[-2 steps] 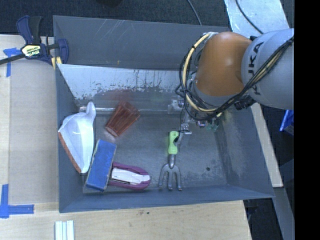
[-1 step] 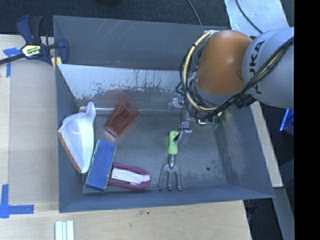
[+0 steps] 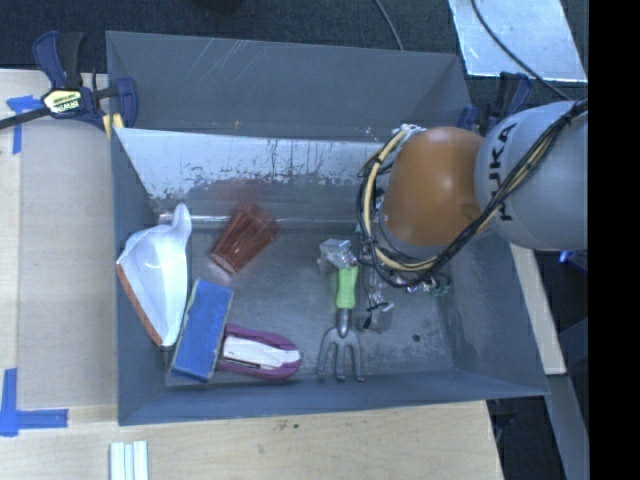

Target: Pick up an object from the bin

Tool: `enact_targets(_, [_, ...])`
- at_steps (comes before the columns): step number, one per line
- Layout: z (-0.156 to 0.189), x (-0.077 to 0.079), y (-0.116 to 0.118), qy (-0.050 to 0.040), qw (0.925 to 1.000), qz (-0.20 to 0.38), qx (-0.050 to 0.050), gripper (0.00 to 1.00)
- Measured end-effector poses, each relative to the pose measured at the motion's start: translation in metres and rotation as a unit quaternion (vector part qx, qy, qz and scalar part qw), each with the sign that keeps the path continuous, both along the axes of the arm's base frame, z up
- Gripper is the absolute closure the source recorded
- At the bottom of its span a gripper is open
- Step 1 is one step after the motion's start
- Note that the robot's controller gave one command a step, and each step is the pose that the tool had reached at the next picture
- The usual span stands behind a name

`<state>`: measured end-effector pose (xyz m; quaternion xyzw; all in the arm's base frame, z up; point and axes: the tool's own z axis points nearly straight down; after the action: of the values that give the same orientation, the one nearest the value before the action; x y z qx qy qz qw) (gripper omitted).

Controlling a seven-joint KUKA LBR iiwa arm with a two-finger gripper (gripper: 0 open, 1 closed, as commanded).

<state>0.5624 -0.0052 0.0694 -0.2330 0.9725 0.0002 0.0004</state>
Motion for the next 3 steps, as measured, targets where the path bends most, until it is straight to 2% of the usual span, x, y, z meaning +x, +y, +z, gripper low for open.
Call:
enact_targets(1, [0.064, -0.032, -0.021, -0.0040, 0.9989, 0.047, -0.001, 0.00])
enact_targets(2, [0.030, -0.067, 0.000, 0.0014, 0.9962, 0.087, 0.001, 0.00])
enact_targets(3, [0.001, -0.007, -0.016, -0.0074, 0.9769, 0.213, -0.002, 0.00])
